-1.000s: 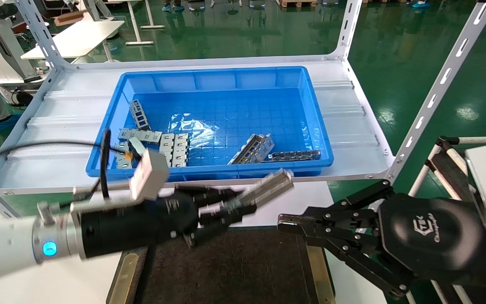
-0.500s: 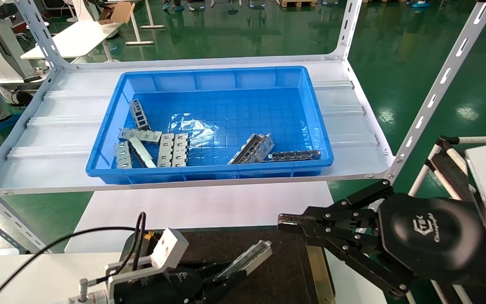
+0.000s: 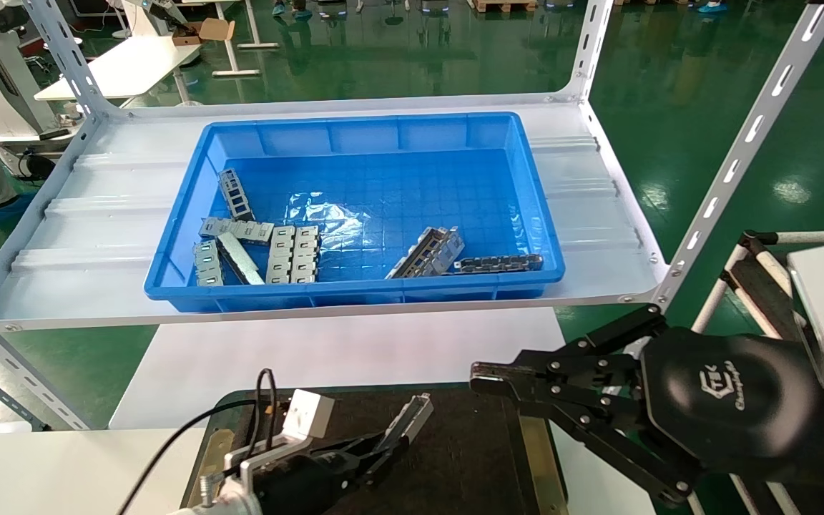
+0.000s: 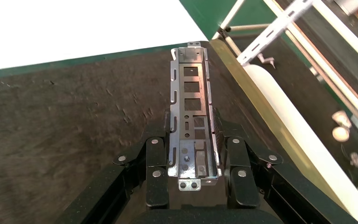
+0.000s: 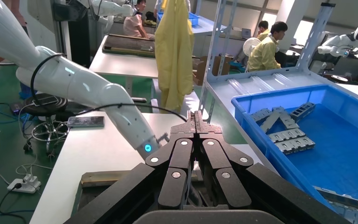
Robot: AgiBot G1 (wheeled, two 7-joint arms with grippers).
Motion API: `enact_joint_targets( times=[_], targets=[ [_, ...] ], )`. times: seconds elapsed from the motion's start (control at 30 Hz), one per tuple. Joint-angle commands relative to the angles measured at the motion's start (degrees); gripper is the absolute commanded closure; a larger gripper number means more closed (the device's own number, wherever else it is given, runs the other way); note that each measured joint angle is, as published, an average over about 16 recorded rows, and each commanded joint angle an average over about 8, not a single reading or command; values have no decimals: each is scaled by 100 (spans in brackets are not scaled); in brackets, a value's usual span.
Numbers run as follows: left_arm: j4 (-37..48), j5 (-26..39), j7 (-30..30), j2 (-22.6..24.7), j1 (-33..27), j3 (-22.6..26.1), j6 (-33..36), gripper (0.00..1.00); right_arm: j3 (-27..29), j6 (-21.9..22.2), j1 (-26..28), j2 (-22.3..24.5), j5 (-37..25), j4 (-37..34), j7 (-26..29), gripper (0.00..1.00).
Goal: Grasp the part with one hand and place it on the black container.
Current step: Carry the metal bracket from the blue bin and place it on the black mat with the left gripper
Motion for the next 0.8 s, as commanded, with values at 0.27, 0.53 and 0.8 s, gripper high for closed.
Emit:
enact_joint_targets(
  times=[0.27, 0.53, 0.8],
  targets=[
    [558, 918, -1158, 690, -130, 197, -719, 100, -1, 0, 0, 0, 1, 0, -1, 100],
    [935, 1516, -1838, 1100, -152, 178, -1060, 100, -2, 1, 1, 1, 2, 0, -1, 100],
    [1384, 2025, -2342, 1404, -162, 65, -1268, 100, -3, 1, 1, 1, 2, 0, -2, 100]
  ],
)
